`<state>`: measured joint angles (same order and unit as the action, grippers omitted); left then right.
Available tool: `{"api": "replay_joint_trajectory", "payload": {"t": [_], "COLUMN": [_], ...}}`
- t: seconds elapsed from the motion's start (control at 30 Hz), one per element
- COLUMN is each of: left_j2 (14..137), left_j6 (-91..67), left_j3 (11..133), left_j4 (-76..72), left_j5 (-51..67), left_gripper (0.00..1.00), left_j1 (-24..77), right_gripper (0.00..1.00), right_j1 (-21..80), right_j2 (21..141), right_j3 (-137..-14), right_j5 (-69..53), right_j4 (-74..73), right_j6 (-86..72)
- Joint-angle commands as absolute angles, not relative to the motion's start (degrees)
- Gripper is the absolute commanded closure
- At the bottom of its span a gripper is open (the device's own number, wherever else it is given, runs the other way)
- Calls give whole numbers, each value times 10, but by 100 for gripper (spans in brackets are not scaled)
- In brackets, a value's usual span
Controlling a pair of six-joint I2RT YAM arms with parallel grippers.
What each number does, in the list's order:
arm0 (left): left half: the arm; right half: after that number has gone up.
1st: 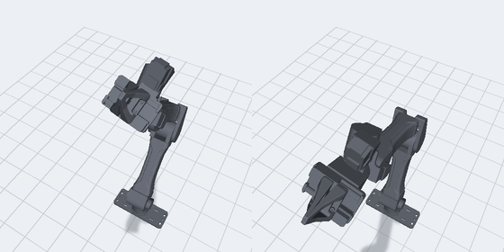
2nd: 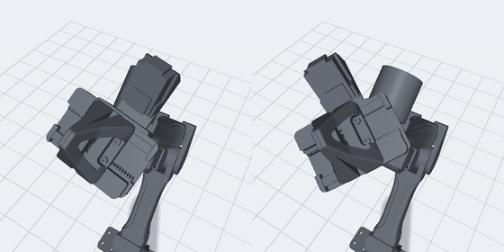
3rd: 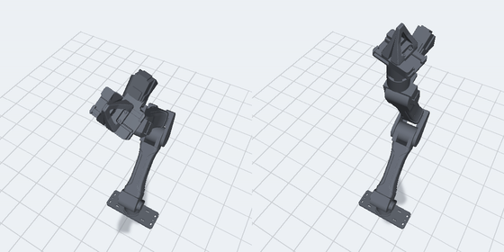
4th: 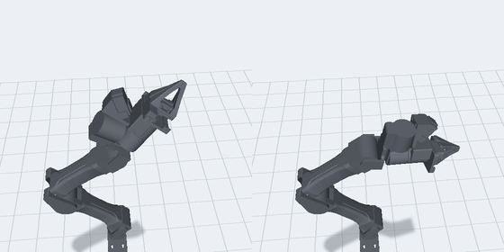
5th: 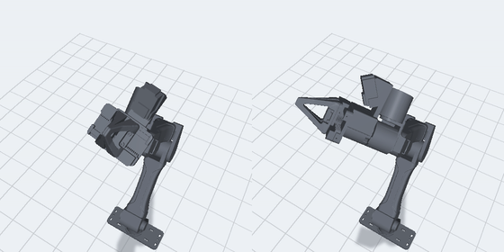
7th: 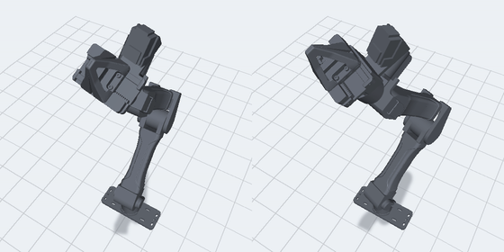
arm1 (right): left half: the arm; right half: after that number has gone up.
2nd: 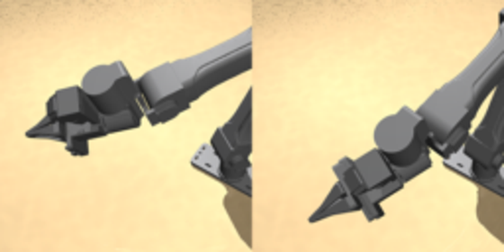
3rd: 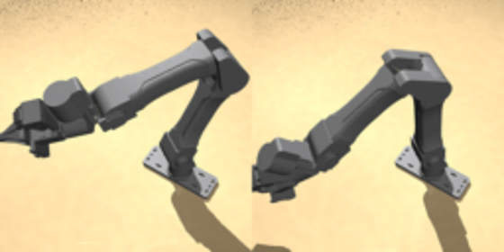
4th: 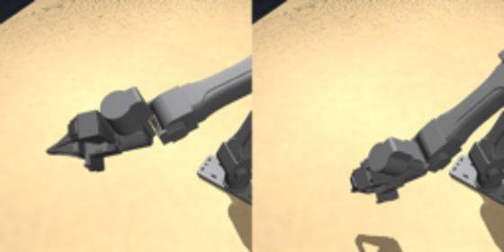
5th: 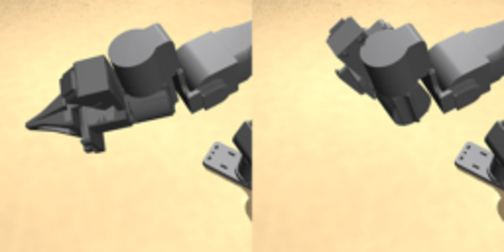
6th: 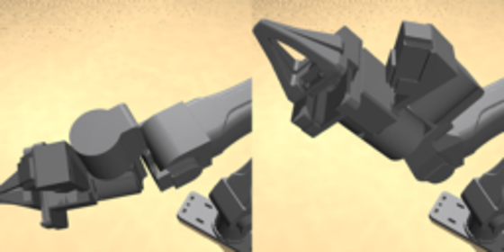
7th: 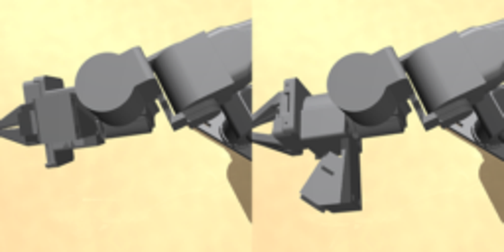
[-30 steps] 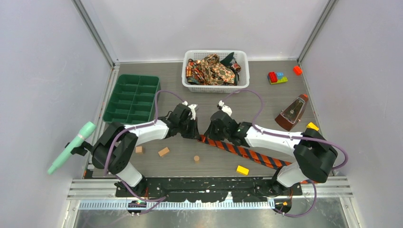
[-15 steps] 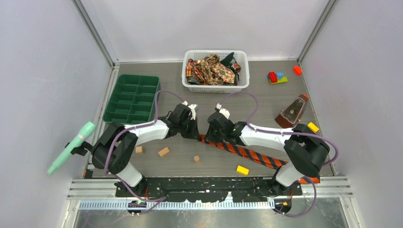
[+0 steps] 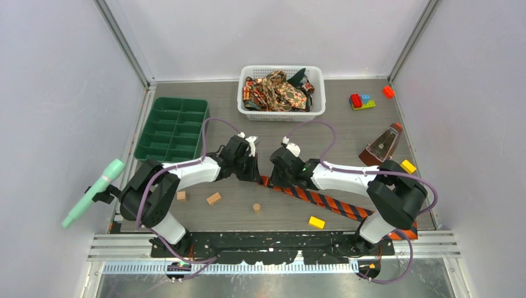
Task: Roll the ties
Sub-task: Roll the tie at the center of the board.
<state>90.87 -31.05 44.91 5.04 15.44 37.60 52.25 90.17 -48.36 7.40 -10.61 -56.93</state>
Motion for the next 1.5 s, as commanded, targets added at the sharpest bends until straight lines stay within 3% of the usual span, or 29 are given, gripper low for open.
{"api": "replay_joint_trajectory", "payload": {"t": [0.0,0.4,1.47], "left_j2": [909,910,911], "left_j6": [-306,-306,-305], "left_j3": [468,468,470], "left_j4": [55,55,58], "left_j5": [149,149,149], "left_gripper": [100,100,100], "left_j1": [380,380,381], "right_gripper": [94,94,95], "right_j1": [521,521,521], "right_j2": [887,892,949], "right_j3": [-511,-523,-537], "right_j5": [83,50,125], "right_j4": [-106,-70,-134], "right_j6": [-568,-561,-582]}}
